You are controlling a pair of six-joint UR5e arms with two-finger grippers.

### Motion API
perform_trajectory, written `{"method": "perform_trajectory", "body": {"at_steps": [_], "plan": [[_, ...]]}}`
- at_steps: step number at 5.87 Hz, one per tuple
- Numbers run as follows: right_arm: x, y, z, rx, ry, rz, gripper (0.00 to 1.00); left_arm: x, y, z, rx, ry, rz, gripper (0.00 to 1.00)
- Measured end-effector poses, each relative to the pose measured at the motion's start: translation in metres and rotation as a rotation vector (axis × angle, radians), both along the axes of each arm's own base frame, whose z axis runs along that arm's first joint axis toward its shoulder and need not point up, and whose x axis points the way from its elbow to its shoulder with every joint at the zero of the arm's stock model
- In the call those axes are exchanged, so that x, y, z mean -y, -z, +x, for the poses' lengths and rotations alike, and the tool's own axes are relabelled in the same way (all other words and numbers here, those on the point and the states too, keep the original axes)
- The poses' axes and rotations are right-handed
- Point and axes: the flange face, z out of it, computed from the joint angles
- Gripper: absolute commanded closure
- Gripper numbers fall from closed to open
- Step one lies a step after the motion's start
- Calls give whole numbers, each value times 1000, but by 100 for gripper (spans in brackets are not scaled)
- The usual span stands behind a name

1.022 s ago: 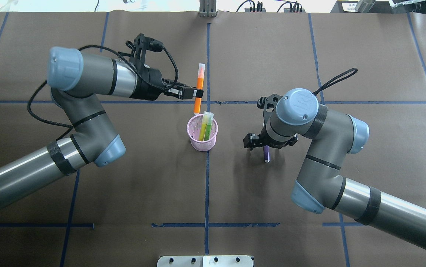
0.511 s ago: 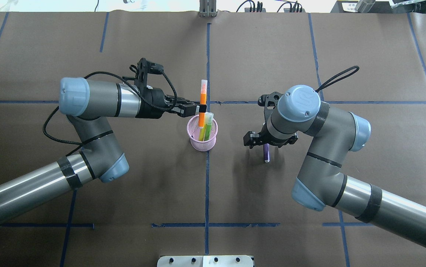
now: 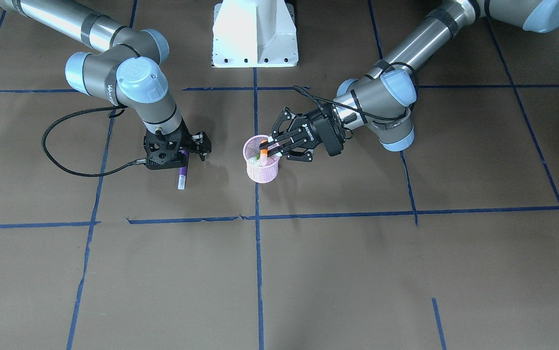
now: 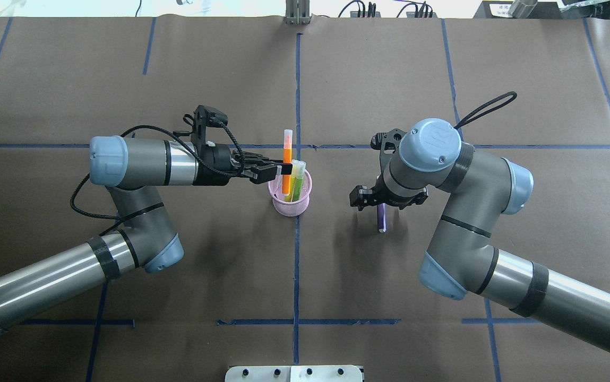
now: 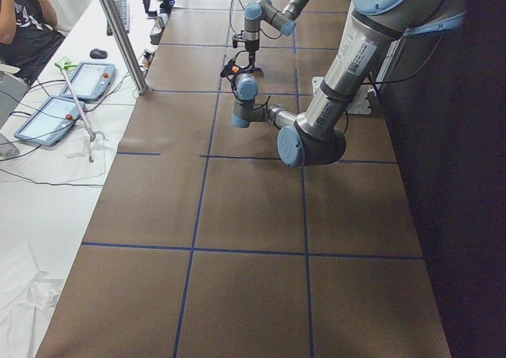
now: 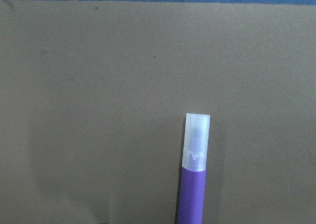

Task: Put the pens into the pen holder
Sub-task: 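Lower orange highlighter into pink cup with left gripper while right grasps purple marker, then open the left gripper and withdraw it away from the cup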

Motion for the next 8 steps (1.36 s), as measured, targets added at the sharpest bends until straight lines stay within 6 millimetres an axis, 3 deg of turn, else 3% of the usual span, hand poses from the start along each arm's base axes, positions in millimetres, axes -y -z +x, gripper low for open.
{"method": "perform_trajectory", "body": {"at_steps": [2,3,8], "plan": [[1,3,3,5,-4,3,0,0,1,0,-1,7,5,97],[2,4,4,7,-6,5,0,1,1,0,-2,16,6,1],[3,9,7,10,-10,6,0,14,9,-11,-17,57,-12,0]]}}
